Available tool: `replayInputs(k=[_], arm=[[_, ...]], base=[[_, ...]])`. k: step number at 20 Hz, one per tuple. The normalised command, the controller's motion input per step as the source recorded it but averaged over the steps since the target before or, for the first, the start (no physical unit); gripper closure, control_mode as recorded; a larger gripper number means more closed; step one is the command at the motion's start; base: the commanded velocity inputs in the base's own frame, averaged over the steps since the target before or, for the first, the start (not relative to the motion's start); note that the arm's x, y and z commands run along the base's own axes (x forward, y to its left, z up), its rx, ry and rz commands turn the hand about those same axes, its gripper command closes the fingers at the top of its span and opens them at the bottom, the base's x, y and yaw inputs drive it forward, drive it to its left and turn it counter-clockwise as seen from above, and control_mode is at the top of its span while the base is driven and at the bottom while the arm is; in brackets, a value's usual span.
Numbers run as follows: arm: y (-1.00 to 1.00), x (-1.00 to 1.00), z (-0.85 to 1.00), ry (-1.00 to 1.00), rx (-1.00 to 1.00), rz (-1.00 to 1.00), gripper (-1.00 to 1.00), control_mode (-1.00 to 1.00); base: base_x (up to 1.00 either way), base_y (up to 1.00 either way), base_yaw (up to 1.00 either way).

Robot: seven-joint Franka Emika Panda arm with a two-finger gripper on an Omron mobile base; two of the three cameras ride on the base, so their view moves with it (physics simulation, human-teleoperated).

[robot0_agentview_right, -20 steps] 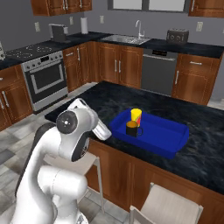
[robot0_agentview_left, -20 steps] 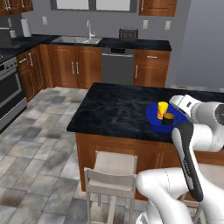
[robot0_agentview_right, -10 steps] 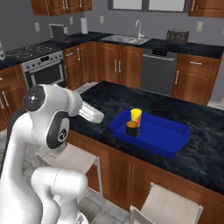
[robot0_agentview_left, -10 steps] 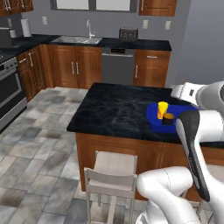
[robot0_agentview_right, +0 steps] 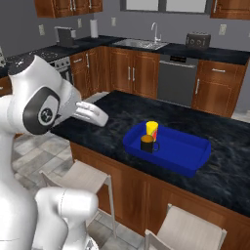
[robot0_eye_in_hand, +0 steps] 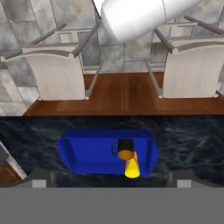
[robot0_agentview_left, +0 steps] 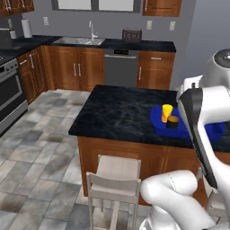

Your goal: There is a tray on the dining counter. Grab the cup, mug, and pitcher and place them on the tray. The pitcher may be placed next to the tray if it cannot fit the tray.

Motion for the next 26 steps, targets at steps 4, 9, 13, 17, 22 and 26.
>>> replayInputs(k=[4, 9, 13, 17, 22, 26], arm=[[0.17, -0.08, -0.24, 0.37, 0.0, 0.05, -1.0, -1.0], [0.1, -0.14, -0.44, 0.11, 0.0, 0.06, -1.0, -1.0], [0.02, -0.2, -0.52, 0.0, 0.0, 0.0, -1.0, -1.0], [0.01, -0.17, -0.58, 0.0, 0.0, 0.0, -1.0, -1.0], [0.01, -0.14, -0.25, 0.0, 0.0, 0.0, -1.0, 1.0], [0.0, 0.0, 0.0, 0.0, 0.0, 0.0, -1.0, 1.0]], base=[[0.0, 0.0, 0.0], [0.0, 0.0, 0.0], [0.0, 0.0, 0.0], [0.0, 0.0, 0.0], [-0.53, -0.04, 0.0], [-1.0, -0.76, -0.01]])
